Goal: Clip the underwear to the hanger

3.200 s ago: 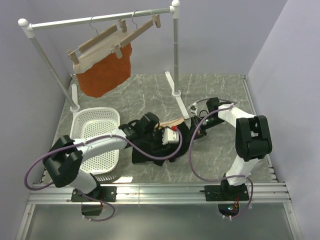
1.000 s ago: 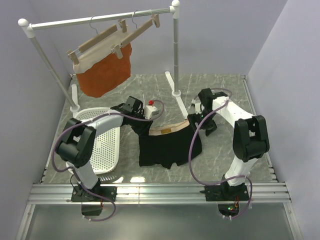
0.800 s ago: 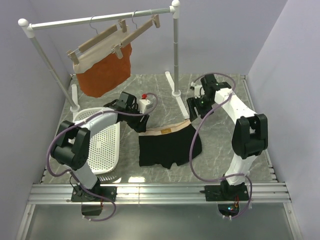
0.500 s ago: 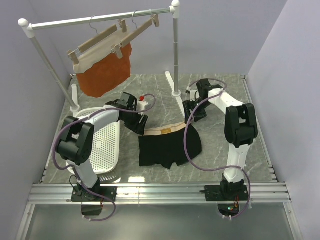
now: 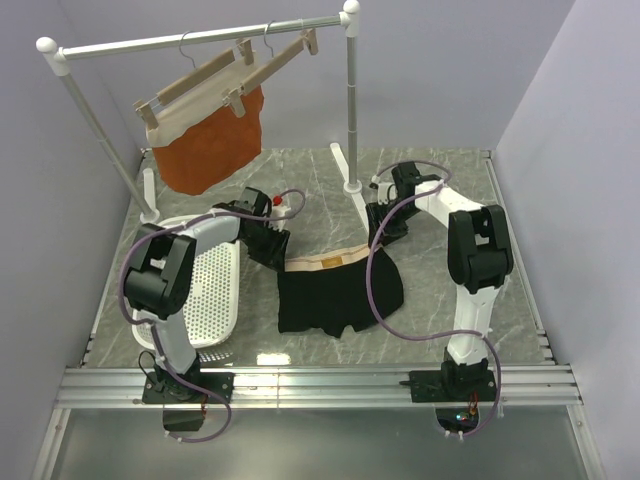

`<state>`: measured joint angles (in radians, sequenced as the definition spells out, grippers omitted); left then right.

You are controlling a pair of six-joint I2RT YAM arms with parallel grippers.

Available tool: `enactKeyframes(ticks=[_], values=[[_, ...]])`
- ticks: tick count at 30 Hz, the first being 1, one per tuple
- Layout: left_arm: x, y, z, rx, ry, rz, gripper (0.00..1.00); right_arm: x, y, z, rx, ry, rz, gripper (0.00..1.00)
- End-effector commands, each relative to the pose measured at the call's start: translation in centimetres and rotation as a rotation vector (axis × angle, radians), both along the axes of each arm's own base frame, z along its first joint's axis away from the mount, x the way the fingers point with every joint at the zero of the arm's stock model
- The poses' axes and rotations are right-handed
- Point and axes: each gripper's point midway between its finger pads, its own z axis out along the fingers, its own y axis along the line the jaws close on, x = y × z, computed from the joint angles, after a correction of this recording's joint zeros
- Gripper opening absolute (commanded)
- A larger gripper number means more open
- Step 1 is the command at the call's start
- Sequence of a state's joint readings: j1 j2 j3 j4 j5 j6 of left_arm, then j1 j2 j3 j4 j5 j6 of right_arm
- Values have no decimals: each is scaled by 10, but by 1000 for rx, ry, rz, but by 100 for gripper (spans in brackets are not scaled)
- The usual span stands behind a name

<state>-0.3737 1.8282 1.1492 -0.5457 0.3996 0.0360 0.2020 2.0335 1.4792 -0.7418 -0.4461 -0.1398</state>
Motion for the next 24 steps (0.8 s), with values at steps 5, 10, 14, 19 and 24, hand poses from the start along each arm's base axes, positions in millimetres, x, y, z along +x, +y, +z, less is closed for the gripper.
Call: enactKeyframes(ticks=[5, 10, 14, 19, 24], values=[[17, -11, -7, -58, 2, 22, 30, 13, 10, -1, 69, -15, -1, 35], [21, -15, 7, -94, -25, 15, 2, 9, 7, 16, 123, -30, -17, 0], [20, -16, 50, -145, -125, -8, 0, -13, 1, 58, 182, -123, 2, 0], [-11, -12, 137, -236, -406, -128, 0, -67, -5, 129, 220, -347, 92, 0], [-77, -1, 160, -261, -602, -290, 0, -133, -18, 157, 196, -568, 218, 0]])
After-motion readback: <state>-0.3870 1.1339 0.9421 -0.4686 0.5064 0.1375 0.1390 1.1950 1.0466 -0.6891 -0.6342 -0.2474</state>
